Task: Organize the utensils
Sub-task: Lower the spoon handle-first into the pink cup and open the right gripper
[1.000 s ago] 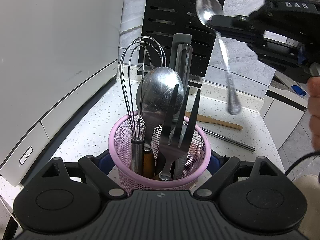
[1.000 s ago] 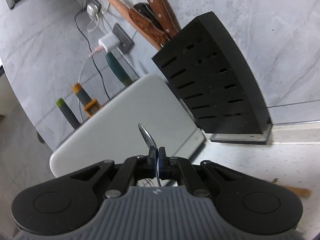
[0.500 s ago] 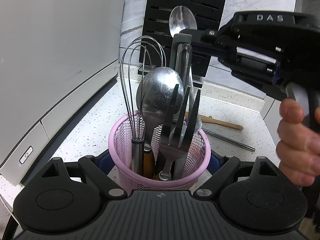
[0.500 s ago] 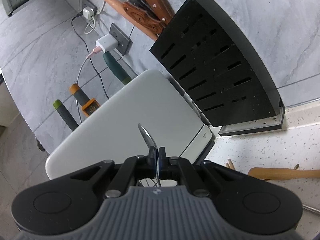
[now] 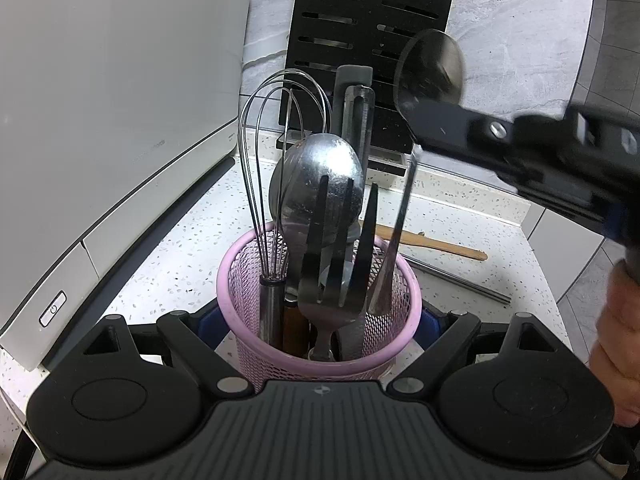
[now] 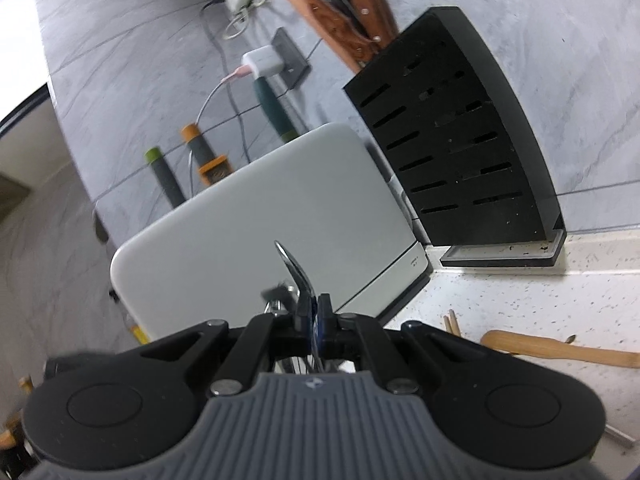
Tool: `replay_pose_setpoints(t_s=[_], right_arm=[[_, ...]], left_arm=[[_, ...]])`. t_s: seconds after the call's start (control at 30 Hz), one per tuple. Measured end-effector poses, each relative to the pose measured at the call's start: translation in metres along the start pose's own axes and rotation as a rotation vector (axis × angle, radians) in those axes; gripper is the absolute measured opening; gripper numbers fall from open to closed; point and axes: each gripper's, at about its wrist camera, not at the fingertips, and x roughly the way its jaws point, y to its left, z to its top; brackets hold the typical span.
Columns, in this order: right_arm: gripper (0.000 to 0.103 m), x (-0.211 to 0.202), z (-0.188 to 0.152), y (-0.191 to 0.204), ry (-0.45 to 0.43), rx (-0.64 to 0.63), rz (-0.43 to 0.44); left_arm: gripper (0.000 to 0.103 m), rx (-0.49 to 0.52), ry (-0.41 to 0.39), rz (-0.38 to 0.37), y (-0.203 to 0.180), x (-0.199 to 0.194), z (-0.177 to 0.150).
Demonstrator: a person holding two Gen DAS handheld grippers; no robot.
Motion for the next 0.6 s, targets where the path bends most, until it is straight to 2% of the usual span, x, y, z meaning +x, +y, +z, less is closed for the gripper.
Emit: replay_pose_setpoints(t_s=[0.23,0.47,0.6], right_arm=[[0.000,-0.012,-0.006,0.011,0.069,-0.154,0.006],[0.000,0.003,-0.008,0.014,0.217,-0.280,-0.044],[0.000,0.016,-0.008,0.012,0.289,-0.288,-0.062]], left_arm=[[0.103,0.000,0.000,0.001,0.000,0.000,0.000],[0.103,0.000,0.000,0.001,0.000,0.000,0.000],[0.103,0.001,0.000,0.001,0.000,0.000,0.000]])
